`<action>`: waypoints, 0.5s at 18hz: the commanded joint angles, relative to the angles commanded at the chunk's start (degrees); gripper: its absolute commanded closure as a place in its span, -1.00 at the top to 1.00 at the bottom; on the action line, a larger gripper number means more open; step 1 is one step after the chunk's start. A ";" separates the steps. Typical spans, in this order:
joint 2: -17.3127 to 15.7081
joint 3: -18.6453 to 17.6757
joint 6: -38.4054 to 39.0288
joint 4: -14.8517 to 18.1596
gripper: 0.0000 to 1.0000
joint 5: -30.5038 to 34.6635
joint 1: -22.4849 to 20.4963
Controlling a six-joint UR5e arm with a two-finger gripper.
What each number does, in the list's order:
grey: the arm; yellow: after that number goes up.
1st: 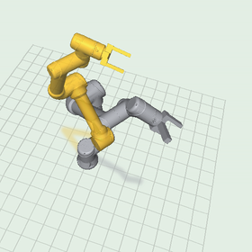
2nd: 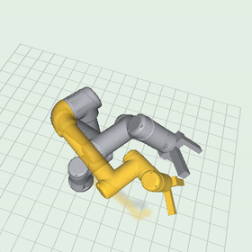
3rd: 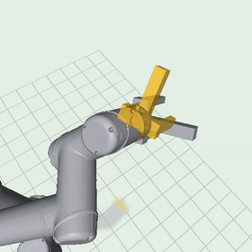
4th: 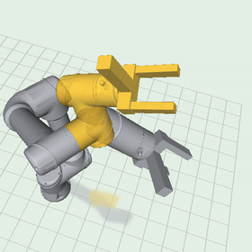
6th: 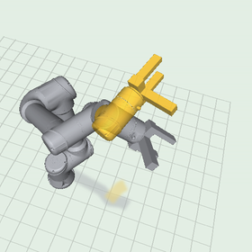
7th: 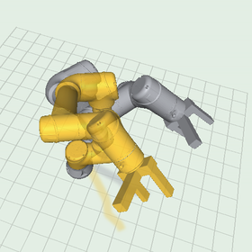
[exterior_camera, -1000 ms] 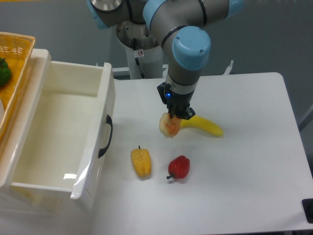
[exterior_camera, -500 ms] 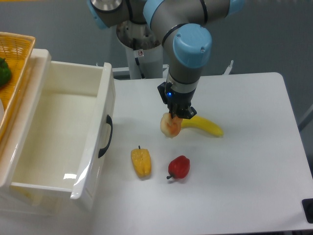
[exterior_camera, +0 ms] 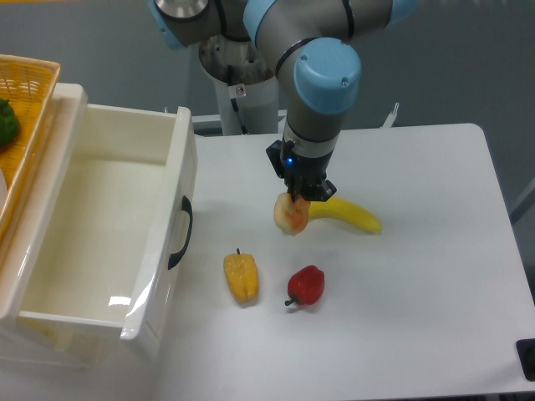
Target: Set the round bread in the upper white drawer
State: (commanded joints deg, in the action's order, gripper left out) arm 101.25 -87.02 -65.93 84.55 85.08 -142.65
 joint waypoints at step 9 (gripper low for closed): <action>-0.09 0.62 2.64 0.27 -0.80 -1.05 -0.18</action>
State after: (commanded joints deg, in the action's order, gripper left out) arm 101.16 -86.40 -63.29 84.81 84.02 -142.82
